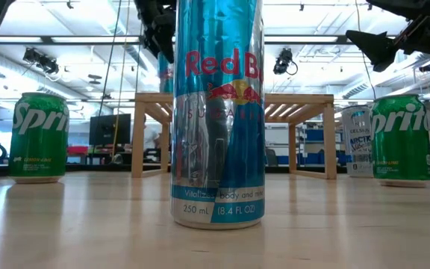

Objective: Place canned beverage on shelf
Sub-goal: Put the top blue soda can on the shelf

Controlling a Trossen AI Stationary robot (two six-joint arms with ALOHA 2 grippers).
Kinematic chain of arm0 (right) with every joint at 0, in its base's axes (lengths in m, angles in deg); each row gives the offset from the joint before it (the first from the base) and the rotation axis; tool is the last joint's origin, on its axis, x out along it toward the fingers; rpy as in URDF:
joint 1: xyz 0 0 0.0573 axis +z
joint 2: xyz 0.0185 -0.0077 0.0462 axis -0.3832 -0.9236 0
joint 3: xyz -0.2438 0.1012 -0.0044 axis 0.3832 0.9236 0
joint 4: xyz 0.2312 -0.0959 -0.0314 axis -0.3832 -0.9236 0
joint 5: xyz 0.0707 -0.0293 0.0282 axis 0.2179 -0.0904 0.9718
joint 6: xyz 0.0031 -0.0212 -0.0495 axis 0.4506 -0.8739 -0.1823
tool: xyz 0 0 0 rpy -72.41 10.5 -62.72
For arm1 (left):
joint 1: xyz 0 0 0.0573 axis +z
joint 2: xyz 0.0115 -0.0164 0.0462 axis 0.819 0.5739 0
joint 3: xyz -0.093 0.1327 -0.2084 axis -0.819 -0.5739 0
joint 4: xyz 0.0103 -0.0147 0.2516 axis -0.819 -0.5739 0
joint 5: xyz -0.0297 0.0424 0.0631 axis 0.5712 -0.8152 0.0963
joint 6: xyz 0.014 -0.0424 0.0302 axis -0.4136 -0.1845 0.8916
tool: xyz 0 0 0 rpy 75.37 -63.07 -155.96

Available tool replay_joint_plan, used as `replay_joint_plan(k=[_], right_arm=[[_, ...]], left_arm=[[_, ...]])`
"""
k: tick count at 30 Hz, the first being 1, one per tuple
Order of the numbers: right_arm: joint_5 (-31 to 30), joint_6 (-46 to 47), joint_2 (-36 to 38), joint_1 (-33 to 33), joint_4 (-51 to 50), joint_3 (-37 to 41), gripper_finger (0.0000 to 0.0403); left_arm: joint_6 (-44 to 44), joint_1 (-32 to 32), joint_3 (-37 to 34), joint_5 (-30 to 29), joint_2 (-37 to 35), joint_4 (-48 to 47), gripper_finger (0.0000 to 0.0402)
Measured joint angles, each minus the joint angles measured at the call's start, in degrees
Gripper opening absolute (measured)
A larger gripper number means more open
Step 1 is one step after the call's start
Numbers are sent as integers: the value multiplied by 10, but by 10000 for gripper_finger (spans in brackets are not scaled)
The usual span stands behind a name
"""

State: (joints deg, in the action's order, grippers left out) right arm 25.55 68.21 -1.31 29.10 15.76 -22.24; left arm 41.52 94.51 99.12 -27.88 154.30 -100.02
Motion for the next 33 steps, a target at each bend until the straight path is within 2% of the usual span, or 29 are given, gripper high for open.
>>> replay_joint_plan(k=[19, 28, 33], right_arm=[[0, 0, 0, 0, -5, 0, 387], [0, 0, 0, 0, -5, 0, 387], [0, 0, 0, 0, -5, 0, 387]], left_arm=[[4, -5, 1, 0, 20, 4, 248], [11, -9, -1, -2, 21, 27, 275], [11, -8, -1, -2, 21, 28, 277]])
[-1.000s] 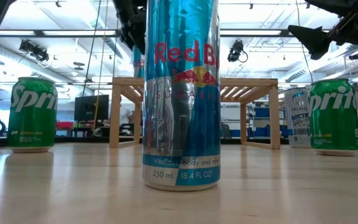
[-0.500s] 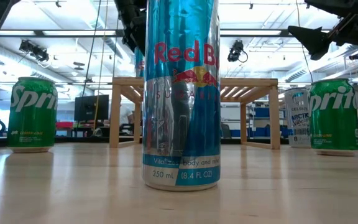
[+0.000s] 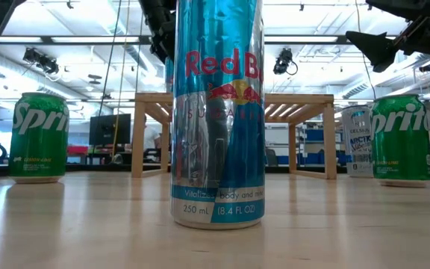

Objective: Place canned beverage on shelf
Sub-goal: Put the top blue soda can on the shelf

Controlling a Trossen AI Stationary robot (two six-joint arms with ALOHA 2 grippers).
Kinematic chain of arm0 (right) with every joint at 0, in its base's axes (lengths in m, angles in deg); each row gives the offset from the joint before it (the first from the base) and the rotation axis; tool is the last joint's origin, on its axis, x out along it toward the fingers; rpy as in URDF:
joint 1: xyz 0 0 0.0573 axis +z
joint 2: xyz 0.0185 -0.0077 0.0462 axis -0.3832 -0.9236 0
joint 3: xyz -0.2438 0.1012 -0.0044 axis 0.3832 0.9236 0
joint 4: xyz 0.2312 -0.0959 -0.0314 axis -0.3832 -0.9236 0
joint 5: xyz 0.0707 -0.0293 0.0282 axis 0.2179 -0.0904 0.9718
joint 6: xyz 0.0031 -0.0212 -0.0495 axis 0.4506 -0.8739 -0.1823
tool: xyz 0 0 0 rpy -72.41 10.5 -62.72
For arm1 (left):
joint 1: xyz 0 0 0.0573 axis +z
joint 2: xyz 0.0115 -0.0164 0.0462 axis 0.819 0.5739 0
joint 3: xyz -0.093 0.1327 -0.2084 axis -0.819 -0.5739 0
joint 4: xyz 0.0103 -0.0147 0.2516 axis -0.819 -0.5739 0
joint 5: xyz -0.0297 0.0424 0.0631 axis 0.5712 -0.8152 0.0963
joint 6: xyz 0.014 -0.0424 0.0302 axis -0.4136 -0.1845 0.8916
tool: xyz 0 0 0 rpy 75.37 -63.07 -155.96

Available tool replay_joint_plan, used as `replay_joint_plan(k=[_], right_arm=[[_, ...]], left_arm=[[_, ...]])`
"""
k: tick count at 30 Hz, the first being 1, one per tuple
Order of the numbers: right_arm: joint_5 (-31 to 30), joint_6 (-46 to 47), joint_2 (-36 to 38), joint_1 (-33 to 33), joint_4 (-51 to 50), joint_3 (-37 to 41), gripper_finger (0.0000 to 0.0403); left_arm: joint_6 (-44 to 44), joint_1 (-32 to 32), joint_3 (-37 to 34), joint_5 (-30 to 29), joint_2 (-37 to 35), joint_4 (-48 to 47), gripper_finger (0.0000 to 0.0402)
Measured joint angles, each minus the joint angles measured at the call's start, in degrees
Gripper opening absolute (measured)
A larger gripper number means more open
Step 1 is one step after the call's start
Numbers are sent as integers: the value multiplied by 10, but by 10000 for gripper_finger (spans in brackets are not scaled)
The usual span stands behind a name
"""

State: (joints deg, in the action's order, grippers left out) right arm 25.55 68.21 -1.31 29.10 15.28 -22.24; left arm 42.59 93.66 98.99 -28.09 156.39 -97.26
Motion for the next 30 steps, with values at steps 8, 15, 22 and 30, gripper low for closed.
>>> replay_joint_plan(k=[8, 15, 22, 30], right_arm=[[0, 0, 0, 0, 0, 0, 387], [0, 0, 0, 0, 0, 0, 387], [0, 0, 0, 0, 0, 0, 387], [0, 0, 0, 0, 0, 0, 387]], left_arm=[[1, 0, 0, 0, 0, -2, 279], [12, 0, 0, 0, 0, -4, 279], [2, 0, 0, 0, 0, -4, 279], [4, 0, 0, 0, 0, -4, 279]])
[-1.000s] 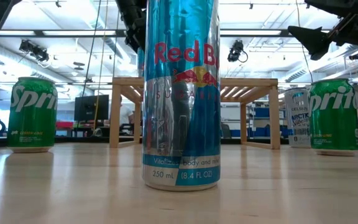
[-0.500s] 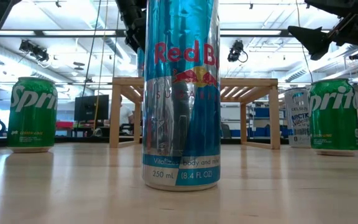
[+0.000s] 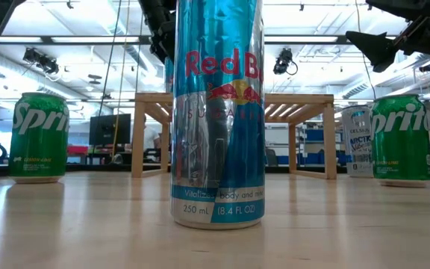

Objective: Place canned beverage on shelf
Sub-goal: Put the top blue soda can on the shelf

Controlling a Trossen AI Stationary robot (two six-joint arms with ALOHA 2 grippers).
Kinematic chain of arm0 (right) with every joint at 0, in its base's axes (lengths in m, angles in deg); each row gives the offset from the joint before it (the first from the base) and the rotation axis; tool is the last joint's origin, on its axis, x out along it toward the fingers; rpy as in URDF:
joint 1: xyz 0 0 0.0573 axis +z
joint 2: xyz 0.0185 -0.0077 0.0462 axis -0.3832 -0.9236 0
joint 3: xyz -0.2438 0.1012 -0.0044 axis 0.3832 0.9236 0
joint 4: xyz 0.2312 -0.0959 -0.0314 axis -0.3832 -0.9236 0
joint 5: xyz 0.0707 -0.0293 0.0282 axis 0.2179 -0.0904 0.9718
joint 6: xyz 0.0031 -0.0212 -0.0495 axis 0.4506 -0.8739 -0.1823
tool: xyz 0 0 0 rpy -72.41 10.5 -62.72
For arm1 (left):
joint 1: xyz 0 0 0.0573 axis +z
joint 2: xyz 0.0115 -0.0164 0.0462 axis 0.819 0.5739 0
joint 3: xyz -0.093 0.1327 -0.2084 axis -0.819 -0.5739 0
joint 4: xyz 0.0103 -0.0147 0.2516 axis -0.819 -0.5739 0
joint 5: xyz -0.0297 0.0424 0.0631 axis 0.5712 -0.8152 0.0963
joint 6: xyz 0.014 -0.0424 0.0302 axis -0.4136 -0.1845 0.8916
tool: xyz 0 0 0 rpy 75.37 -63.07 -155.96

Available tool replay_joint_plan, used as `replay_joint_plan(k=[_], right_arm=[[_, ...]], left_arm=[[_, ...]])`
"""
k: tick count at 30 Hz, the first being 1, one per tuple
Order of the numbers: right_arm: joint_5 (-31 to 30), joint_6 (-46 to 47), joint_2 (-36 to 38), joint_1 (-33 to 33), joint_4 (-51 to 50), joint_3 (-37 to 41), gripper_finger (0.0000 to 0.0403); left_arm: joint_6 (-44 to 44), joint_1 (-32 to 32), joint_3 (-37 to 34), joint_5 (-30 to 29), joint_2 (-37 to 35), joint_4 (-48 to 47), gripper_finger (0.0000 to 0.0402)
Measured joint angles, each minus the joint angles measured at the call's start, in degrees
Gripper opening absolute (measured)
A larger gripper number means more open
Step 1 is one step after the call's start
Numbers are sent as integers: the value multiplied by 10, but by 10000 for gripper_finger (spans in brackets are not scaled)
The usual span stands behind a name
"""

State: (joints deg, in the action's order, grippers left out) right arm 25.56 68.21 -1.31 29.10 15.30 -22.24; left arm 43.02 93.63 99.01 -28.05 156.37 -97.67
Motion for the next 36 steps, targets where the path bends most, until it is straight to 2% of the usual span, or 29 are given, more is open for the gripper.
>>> replay_joint_plan(k=[31, 36], right_arm=[[0, -2, 0, 0, 0, 0, 387], [0, -2, 0, 0, 0, 0, 387]], left_arm=[[2, 0, 0, 0, -1, 3, 279], [23, -2, 1, 1, -1, 2, 279]])
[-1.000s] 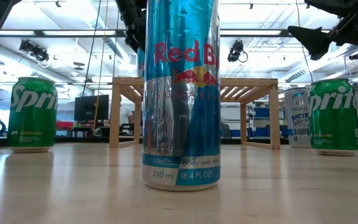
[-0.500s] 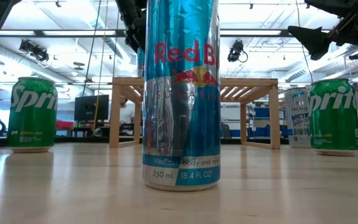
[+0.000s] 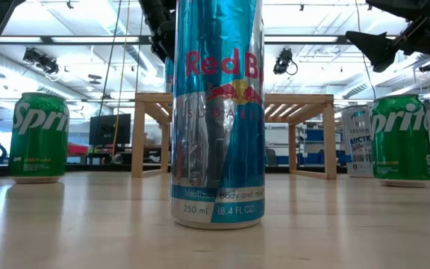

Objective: Place canned beverage on shelf
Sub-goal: Put the top blue soda can on the shelf

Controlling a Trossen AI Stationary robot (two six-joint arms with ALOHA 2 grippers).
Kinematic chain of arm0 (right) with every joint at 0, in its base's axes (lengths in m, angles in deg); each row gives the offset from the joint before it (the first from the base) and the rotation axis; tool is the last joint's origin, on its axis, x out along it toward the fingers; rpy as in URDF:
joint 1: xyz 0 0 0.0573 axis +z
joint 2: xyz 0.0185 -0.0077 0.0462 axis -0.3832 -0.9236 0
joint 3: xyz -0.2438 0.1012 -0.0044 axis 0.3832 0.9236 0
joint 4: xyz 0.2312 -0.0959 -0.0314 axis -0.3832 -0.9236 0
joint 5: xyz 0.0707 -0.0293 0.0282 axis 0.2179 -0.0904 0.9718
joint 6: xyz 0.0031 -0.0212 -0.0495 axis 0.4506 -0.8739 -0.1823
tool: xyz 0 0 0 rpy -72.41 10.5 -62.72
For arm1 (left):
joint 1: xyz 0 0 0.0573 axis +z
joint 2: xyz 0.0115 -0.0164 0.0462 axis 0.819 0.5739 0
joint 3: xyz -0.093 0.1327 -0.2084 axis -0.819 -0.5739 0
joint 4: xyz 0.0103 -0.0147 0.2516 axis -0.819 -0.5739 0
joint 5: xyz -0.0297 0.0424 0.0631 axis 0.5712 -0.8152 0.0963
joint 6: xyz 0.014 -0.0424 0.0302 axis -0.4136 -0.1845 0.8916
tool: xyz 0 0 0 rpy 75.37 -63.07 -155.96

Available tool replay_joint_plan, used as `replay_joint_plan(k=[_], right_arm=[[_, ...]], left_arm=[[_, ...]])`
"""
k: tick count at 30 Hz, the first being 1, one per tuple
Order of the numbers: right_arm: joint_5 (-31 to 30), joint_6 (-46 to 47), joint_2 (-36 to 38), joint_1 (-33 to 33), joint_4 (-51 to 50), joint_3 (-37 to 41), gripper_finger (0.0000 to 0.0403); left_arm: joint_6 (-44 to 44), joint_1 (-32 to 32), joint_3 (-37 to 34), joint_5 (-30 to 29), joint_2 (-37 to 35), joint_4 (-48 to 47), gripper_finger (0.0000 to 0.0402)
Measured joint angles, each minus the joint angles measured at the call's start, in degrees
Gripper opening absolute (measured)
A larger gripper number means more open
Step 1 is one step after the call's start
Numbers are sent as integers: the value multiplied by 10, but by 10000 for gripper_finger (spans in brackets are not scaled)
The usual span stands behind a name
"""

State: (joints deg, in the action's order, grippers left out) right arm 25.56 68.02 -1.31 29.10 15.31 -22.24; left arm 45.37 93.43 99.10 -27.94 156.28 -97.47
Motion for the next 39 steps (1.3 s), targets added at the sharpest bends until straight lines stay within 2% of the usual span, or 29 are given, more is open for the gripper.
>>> replay_joint_plan(k=[12, 17, 25, 39], right_arm=[[0, 0, 0, 0, 0, 0, 387], [0, 0, 0, 0, 0, 0, 387], [0, 0, 0, 0, 0, 0, 387], [0, 0, 0, 0, 0, 0, 387]], left_arm=[[-3, 0, 0, 37, 0, 1, 279], [-3, 0, 0, 36, 0, 20, 281], [0, 0, 0, 14, 0, 25, 312], [-1, -1, 12, 12, -6, 36, 314]])
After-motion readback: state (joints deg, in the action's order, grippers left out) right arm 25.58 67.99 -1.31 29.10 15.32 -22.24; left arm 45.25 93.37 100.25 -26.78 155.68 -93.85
